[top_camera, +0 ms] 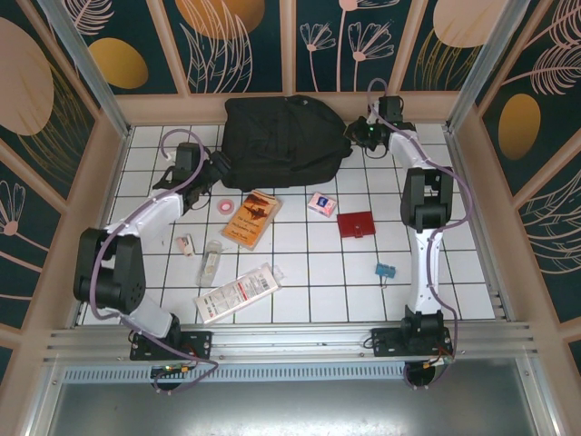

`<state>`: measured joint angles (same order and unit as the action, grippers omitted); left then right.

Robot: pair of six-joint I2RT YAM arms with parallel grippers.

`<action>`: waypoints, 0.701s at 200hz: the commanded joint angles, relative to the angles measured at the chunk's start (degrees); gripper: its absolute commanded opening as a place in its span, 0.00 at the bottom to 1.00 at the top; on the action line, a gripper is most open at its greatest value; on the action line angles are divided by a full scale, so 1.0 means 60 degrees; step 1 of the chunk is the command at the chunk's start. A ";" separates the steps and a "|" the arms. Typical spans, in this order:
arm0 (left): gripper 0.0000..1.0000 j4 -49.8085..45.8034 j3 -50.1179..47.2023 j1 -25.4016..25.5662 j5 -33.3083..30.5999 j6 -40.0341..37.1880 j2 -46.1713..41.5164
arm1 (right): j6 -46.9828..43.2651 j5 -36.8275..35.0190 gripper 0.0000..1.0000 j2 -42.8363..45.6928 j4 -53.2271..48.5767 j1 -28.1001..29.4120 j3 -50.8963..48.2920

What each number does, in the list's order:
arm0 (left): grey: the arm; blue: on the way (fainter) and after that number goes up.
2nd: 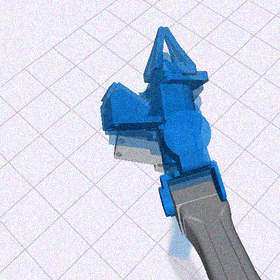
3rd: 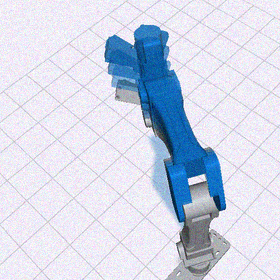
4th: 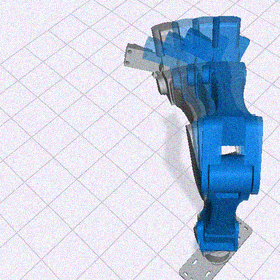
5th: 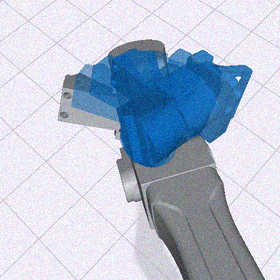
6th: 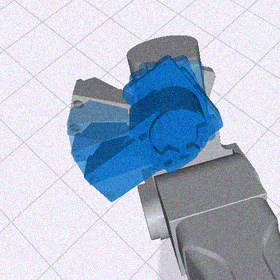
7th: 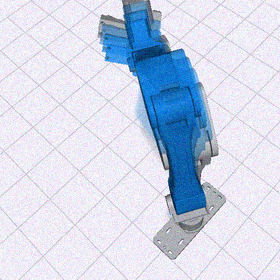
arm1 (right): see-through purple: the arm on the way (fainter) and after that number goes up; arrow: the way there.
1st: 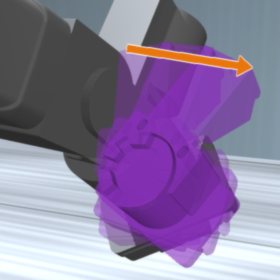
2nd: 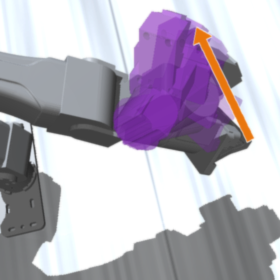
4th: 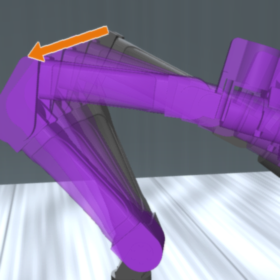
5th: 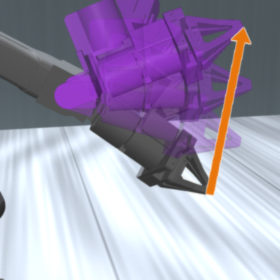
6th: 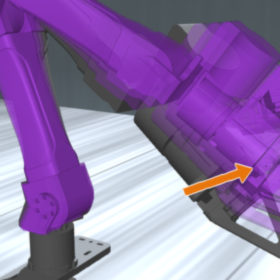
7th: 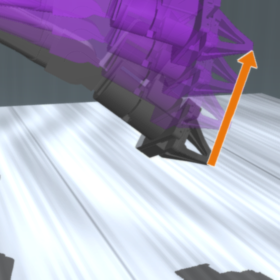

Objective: Pack books, pencil case, and school supplies into a backpack

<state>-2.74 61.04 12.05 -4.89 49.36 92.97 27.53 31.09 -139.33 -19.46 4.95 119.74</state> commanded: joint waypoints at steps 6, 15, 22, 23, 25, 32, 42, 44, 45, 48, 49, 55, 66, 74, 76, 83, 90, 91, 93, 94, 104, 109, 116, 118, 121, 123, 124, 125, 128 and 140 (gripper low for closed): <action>0.88 0.0530 0.0590 -0.0105 0.0130 0.0390 0.0807 | 0.0212 0.0645 0.10 0.0682 0.0882 -0.0023 -0.0965; 0.88 0.0458 0.0857 -0.0111 0.0137 0.0352 0.1287 | 0.0252 0.0728 0.10 0.0972 0.1262 -0.0033 -0.1443; 0.87 0.0457 0.1014 -0.0111 0.0225 0.0345 0.1494 | 0.0287 0.0715 0.09 0.1205 0.1473 -0.0046 -0.1767; 0.87 0.0457 0.1039 -0.0108 0.0241 0.0351 0.1525 | 0.0296 0.0718 0.09 0.1219 0.1487 -0.0040 -0.1802; 0.86 0.0450 0.1090 -0.0095 0.0275 0.0352 0.1592 | 0.0313 0.0702 0.10 0.1289 0.1534 -0.0047 -0.1872; 0.84 0.0477 0.1223 -0.0115 0.0428 0.0366 0.1816 | 0.0393 0.0666 0.10 0.1462 0.1644 -0.0084 -0.2107; 0.81 0.0528 0.1410 -0.0102 0.0701 0.0379 0.2120 | 0.0541 0.0731 0.09 0.1711 0.1811 -0.0125 -0.2422; 0.81 0.0519 0.1443 -0.0104 0.0720 0.0384 0.2181 | 0.0565 0.0753 0.10 0.1752 0.1857 -0.0137 -0.2492; 0.81 0.0517 0.1458 -0.0097 0.0738 0.0400 0.2220 | 0.0574 0.0759 0.10 0.1786 0.1876 -0.0144 -0.2524; 0.80 0.0510 0.1502 -0.0102 0.0790 0.0446 0.2296 | 0.0605 0.0776 0.10 0.1874 0.1938 -0.0158 -0.2635; 0.80 0.0513 0.1517 -0.0096 0.0802 0.0460 0.2322 | 0.0616 0.0785 0.10 0.1898 0.1954 -0.0162 -0.2668; 0.80 0.0567 0.1544 -0.0091 0.0855 0.0547 0.2452 | 0.0641 0.0782 0.10 0.2048 0.2032 -0.0177 -0.2847; 0.79 0.0879 0.1632 -0.0102 0.1036 0.0616 0.2716 | 0.0644 0.0751 0.10 0.2313 0.2129 -0.0180 -0.3222; 0.78 0.0960 0.1846 -0.0079 0.1169 0.0613 0.2974 | 0.0663 0.0764 0.10 0.2482 0.2200 -0.0176 -0.3506; 0.78 0.0967 0.1918 -0.0062 0.1218 0.0600 0.3046 | 0.0669 0.0776 0.10 0.2524 0.2218 -0.0168 -0.3595; 0.78 0.0952 0.2237 -0.0009 0.1360 0.0542 0.3319 | 0.0688 0.0748 0.10 0.2675 0.2280 -0.0164 -0.3877; 0.77 0.0779 0.2696 0.0058 0.1448 0.0445 0.3631 | 0.0720 0.0710 0.10 0.2879 0.2378 -0.0147 -0.4292; 0.77 0.0757 0.2766 0.0064 0.1446 0.0437 0.3670 | 0.0725 0.0708 0.10 0.2899 0.2416 -0.0149 -0.4354; 0.77 0.0712 0.2891 0.0099 0.1459 0.0402 0.3755 | 0.0735 0.0700 0.10 0.2968 0.2462 -0.0140 -0.4495; 0.77 0.0694 0.2951 0.0100 0.1466 0.0387 0.3791 | 0.0740 0.0703 0.10 0.3009 0.2487 -0.0138 -0.4572; 0.77 0.0531 0.3518 0.0249 0.1326 0.0166 0.4082 | 0.0822 0.0743 0.10 0.3386 0.2881 -0.0098 -0.5343; 0.78 0.0520 0.3718 0.0330 0.1199 0.0052 0.4173 | 0.0878 0.0761 0.10 0.3610 0.3093 -0.0068 -0.5801; 0.79 0.0706 0.3924 0.0437 0.1092 -0.0126 0.4284 | 0.0954 0.0765 0.10 0.3922 0.3387 -0.0002 -0.6398; 0.79 0.0765 0.3997 0.0470 0.1078 -0.0156 0.4322 | 0.0968 0.0762 0.10 0.4019 0.3456 0.0029 -0.6588; 0.80 0.0825 0.4094 0.0505 0.1058 -0.0213 0.4390 | 0.0973 0.0741 0.10 0.4145 0.3551 0.0064 -0.6816; 0.80 0.0842 0.4179 0.0528 0.1044 -0.0247 0.4455 | 0.0977 0.0730 0.10 0.4236 0.3588 0.0086 -0.6956; 0.80 0.0840 0.4232 0.0548 0.1046 -0.0253 0.4492 | 0.0978 0.0711 0.10 0.4273 0.3614 0.0106 -0.7033; 0.80 0.0839 0.4288 0.0566 0.1047 -0.0256 0.4526 | 0.0978 0.0694 0.10 0.4321 0.3627 0.0117 -0.7094; 0.80 0.0800 0.4462 0.0582 0.1036 -0.0284 0.4648 | 0.0965 0.0628 0.10 0.4445 0.3658 0.0170 -0.7326; 0.80 0.0542 0.5278 0.0700 0.1244 -0.0407 0.5216 | 0.0988 0.0340 0.10 0.4999 0.3842 0.0339 -0.8256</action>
<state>-0.58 84.42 13.41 -0.73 49.91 119.31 32.32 32.45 -116.01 -0.08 4.05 78.76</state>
